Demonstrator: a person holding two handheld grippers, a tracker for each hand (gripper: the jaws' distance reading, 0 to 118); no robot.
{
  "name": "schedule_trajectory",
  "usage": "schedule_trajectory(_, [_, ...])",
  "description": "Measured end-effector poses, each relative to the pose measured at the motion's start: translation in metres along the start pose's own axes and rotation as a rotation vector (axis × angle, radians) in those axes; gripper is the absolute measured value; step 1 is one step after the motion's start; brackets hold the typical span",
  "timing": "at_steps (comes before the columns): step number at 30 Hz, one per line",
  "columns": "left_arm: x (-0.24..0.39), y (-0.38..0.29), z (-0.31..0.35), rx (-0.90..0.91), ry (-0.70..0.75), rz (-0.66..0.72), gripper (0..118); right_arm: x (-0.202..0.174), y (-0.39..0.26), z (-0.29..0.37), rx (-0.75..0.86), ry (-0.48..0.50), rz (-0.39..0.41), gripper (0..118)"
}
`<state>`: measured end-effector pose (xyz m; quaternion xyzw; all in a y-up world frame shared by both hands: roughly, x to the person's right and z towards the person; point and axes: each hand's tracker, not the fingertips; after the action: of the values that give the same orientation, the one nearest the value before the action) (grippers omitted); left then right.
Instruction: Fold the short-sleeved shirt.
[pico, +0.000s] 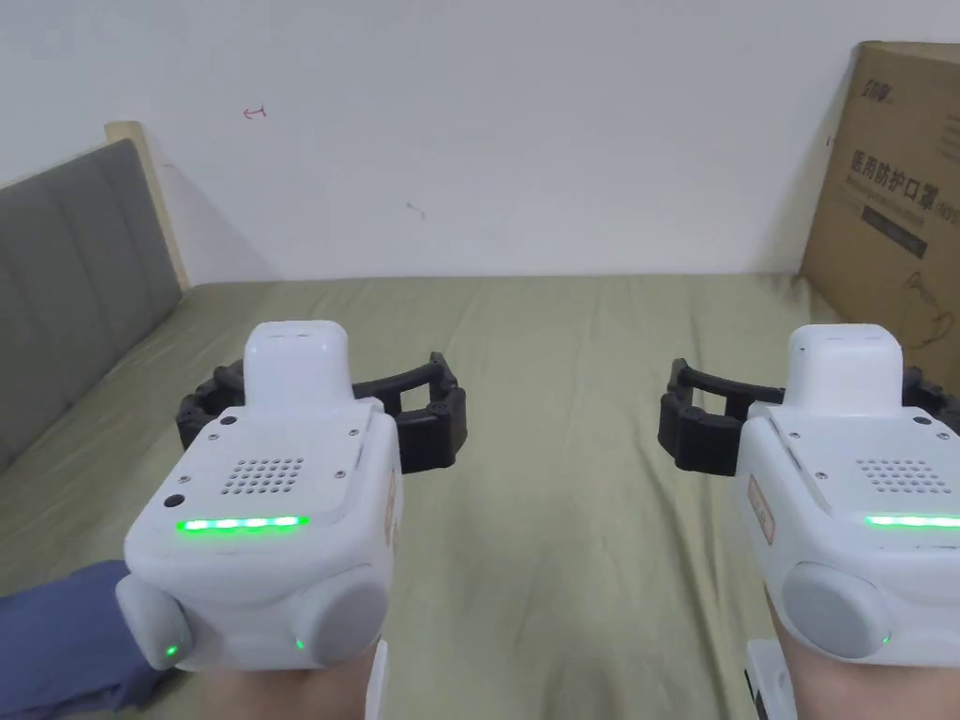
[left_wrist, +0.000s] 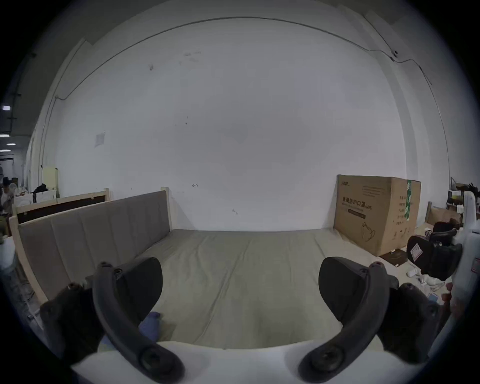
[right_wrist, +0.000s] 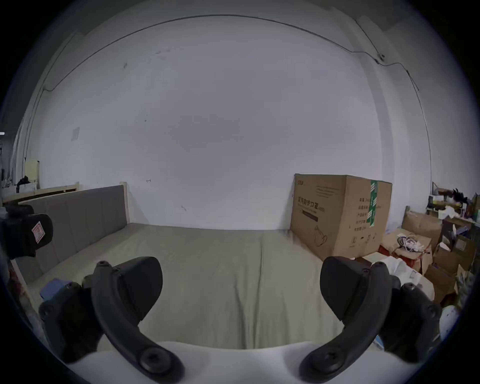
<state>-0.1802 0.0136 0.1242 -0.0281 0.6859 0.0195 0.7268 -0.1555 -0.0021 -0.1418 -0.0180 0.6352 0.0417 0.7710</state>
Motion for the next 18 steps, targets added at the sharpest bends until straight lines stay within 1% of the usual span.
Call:
schedule_trajectory(2, [-0.001, 0.000, 0.003, 0.002, 0.028, -0.002, 118, 0.002, -0.004, 0.001, -0.009, 0.005, -0.026, 118])
schedule_trajectory(6, [-0.006, 0.001, 0.012, 0.037, 0.054, -0.017, 118, 0.002, -0.004, 0.004, -0.019, 0.011, -0.022, 118])
schedule_trajectory(10, [-0.008, 0.003, 0.012, 0.042, 0.019, -0.013, 118, 0.000, -0.004, 0.005, -0.015, 0.017, -0.004, 118])
schedule_trajectory(13, [-0.006, 0.005, 0.012, 0.043, 0.005, 0.003, 118, -0.001, -0.002, 0.005, -0.010, 0.021, -0.018, 118])
schedule_trajectory(16, [-0.007, 0.006, 0.008, 0.031, -0.061, 0.027, 118, -0.002, 0.003, 0.004, -0.005, 0.015, -0.017, 118])
schedule_trajectory(18, [-0.004, 0.007, 0.008, 0.024, -0.044, 0.025, 118, -0.003, 0.004, 0.004, -0.006, 0.014, -0.018, 118])
